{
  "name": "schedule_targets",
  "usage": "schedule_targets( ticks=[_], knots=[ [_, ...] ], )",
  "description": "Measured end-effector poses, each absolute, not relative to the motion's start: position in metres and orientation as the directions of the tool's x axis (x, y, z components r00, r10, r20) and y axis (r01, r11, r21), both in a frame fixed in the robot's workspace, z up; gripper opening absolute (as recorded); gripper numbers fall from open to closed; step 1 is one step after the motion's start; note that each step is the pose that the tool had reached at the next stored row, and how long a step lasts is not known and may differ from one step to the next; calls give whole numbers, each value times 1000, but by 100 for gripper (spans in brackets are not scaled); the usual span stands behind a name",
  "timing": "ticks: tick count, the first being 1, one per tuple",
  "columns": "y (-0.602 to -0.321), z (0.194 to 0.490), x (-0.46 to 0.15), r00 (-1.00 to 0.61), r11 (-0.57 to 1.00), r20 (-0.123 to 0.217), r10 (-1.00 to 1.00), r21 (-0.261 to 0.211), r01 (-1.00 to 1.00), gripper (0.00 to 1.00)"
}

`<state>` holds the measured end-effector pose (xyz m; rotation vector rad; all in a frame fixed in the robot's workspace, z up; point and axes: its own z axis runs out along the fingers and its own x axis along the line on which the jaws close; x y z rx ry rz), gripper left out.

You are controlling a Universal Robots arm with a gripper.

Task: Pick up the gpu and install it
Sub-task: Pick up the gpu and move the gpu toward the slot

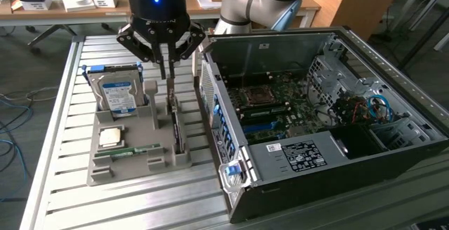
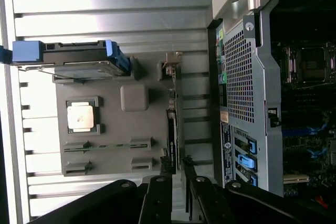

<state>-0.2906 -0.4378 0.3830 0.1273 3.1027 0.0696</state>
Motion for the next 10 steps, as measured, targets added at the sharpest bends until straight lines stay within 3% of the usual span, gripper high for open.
schedule_targets(
  ticks=[1, 4, 7, 8, 10],
  knots=[
    [-438, 383, -291, -996, 996, -34, 83, 46, 81, 16],
    [-438, 383, -291, -996, 996, -34, 83, 46, 81, 35],
    [-438, 383, -291, -996, 996, -34, 83, 46, 81, 41],
    [-438, 383, -291, -996, 996, -34, 83, 46, 81, 47],
    [-438, 383, -291, -996, 996, -34, 83, 47, 81, 47]
  ],
)
